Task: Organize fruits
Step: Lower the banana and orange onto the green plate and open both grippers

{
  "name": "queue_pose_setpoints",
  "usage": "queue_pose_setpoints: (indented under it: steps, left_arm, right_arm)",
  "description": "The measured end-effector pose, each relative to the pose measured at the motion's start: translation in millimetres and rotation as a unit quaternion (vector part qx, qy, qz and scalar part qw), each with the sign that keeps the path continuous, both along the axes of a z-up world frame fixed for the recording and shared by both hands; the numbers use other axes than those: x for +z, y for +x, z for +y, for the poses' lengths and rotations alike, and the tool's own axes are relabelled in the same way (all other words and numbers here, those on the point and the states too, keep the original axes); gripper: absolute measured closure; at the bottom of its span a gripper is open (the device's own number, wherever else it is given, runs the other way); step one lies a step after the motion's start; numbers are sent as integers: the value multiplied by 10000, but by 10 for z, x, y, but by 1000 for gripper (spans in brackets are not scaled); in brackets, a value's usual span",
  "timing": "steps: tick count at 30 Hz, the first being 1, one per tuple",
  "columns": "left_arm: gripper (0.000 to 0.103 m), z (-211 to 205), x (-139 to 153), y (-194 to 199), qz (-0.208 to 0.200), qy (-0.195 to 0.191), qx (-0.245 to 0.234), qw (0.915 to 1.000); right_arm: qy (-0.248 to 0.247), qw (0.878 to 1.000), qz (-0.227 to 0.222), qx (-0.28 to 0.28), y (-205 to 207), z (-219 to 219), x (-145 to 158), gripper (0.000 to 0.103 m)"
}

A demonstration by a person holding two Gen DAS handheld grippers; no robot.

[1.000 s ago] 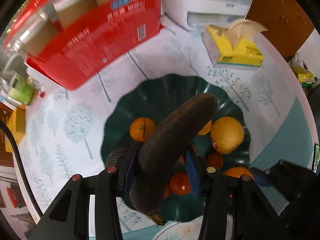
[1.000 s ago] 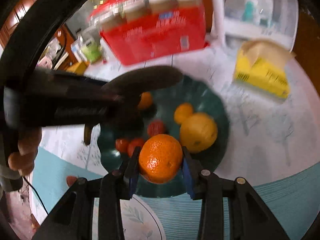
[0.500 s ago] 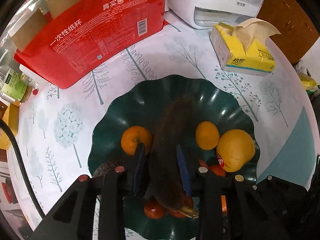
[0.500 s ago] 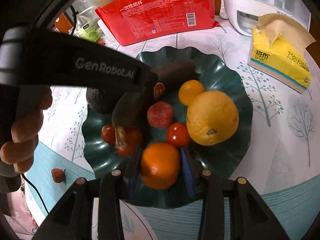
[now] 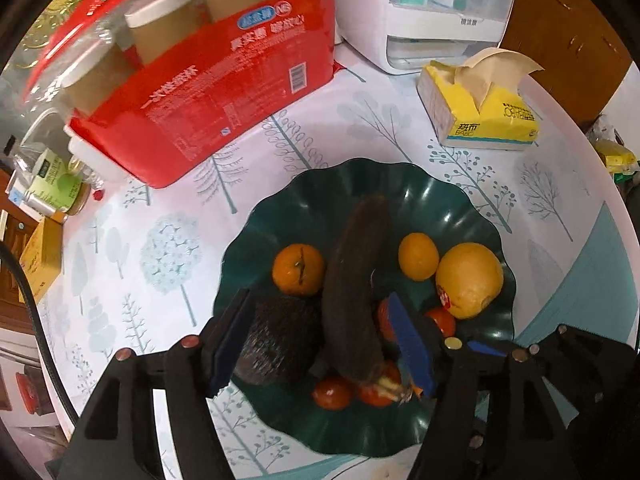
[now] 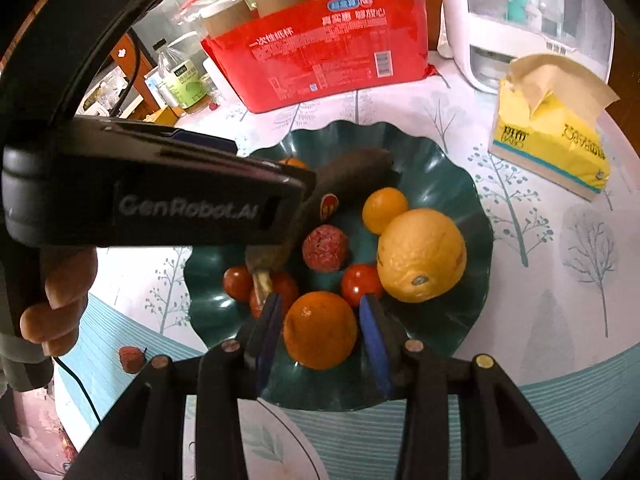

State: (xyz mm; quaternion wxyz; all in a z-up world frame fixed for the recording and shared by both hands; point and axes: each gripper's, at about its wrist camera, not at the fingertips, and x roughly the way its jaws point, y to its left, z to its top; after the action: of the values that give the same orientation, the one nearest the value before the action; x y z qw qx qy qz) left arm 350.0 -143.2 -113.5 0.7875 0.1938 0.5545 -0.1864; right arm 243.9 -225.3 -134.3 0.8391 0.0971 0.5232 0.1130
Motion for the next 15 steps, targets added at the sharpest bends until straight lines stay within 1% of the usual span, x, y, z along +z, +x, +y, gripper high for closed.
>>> queue_pose_setpoints:
  steps: [9, 12, 15]
  left_arm:
    - [35, 328, 192, -276, -88, 13, 124, 9999]
    - [35, 476, 295, -393, -114, 25, 150, 9998]
    - [35, 636, 459, -511, -234, 19, 166, 9996]
  right_arm:
    - [-220, 9998, -21, 25, -182, 95, 155, 62]
    - [-312, 9995, -2, 24, -266, 132, 215, 62]
    - [-375, 9993, -16, 13, -361, 166, 318, 62]
